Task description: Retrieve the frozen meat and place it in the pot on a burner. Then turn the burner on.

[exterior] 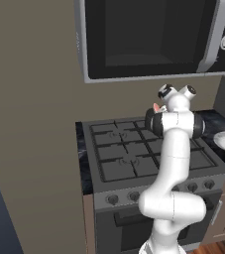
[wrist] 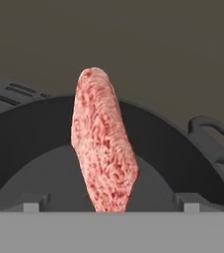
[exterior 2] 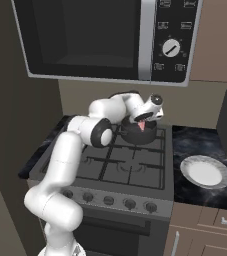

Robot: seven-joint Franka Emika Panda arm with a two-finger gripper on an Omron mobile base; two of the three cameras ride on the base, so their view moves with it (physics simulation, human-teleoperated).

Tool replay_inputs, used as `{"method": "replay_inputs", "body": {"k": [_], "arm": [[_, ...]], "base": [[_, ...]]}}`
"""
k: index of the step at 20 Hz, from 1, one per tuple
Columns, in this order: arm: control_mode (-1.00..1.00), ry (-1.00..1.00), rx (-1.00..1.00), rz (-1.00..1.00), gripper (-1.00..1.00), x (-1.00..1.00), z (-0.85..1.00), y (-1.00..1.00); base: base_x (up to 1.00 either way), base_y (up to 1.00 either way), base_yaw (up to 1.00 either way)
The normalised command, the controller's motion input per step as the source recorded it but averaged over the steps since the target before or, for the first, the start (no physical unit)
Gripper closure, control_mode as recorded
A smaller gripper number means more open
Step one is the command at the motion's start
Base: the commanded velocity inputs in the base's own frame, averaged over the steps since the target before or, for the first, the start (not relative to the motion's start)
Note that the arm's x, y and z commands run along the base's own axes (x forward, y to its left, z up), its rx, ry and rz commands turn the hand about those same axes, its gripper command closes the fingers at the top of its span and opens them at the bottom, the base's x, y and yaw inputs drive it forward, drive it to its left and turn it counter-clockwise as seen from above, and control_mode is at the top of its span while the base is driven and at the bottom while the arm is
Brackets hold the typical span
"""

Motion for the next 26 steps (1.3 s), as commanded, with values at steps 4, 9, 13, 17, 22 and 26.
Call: {"method": "replay_inputs", "body": {"k": [4, 9, 13, 17, 22, 26], "arm": [[-1.00, 0.00, 0.03, 0.00, -1.00, -0.08, 0.36, 0.00], [-1.00, 0.00, 0.07, -0.01, -1.00, -0.34, 0.02, -0.12], [-1.00, -0.01, 0.05, -0.03, -1.00, -0.42, 0.00, -0.16], [-1.00, -0.09, 0.05, -0.02, -1.00, -0.47, 0.15, -0.06], [-1.00, -0.04, 0.01, -0.03, -1.00, -0.51, 0.23, -0.01], [-1.00, 0.00, 0.00, -0.09, -1.00, -0.46, 0.00, -0.02]], "base": [[0.00, 0.00, 0.00], [0.00, 0.00, 0.00], [0.00, 0.00, 0.00], [0.00, 0.00, 0.00], [0.00, 0.00, 0.00], [0.00, 0.00, 0.00]]}}
